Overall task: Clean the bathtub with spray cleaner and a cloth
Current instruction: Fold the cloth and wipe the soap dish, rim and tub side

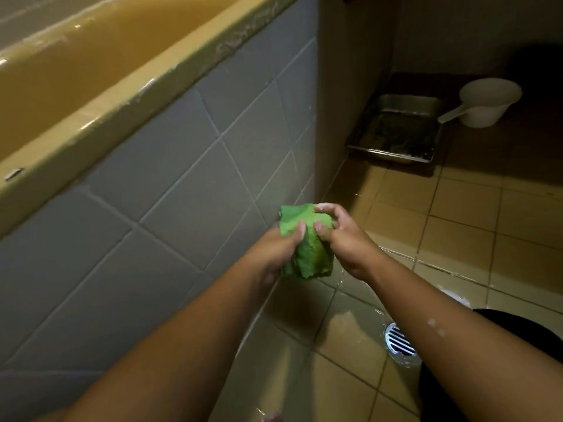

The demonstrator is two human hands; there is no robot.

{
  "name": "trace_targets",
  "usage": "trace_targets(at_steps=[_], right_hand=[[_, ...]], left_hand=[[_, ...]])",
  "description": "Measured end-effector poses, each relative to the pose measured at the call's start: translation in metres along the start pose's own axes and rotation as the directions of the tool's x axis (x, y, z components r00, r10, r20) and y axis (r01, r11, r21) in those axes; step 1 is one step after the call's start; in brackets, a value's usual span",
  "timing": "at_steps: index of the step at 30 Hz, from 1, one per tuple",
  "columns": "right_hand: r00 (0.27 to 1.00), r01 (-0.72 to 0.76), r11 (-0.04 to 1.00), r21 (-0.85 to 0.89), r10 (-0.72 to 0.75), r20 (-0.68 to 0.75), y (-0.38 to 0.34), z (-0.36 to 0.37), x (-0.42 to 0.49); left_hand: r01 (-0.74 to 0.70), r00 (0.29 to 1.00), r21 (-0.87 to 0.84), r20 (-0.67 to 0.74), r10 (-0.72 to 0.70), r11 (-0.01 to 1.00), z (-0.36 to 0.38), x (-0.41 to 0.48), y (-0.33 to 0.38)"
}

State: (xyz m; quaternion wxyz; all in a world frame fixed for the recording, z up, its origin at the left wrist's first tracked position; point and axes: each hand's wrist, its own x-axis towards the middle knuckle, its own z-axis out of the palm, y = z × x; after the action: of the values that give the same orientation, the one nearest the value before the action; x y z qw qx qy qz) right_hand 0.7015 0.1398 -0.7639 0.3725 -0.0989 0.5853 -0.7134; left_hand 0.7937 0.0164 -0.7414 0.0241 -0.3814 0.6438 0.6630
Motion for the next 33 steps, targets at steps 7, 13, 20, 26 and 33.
trace_targets(at_steps=[7,13,20,26,33], right_hand=[[0.976,0.21,0.942,-0.261,-0.216,0.006,-0.021,-0.004,-0.003],[0.952,0.296,0.788,-0.539,-0.287,0.103,-0.03,-0.012,0.011],[0.805,0.524,0.49,-0.697,-0.551,0.218,-0.049,-0.016,0.031],[0.748,0.624,0.73,-0.279,-0.662,-0.059,-0.083,0.033,0.03],[0.809,0.572,0.818,-0.06,-0.575,-0.121,-0.122,0.118,0.04]], left_hand=[[-0.166,0.973,-0.059,-0.175,0.153,0.984,0.001,-0.007,0.039],[-0.353,0.89,0.182,-0.238,0.389,0.918,0.005,-0.012,0.054],[-0.137,0.847,0.916,-0.089,0.524,0.377,-0.005,-0.042,0.1],[-0.032,0.643,0.993,-0.07,0.763,0.117,-0.014,-0.073,0.15],[-0.138,0.585,0.948,-0.156,0.796,0.287,-0.035,-0.082,0.195]])
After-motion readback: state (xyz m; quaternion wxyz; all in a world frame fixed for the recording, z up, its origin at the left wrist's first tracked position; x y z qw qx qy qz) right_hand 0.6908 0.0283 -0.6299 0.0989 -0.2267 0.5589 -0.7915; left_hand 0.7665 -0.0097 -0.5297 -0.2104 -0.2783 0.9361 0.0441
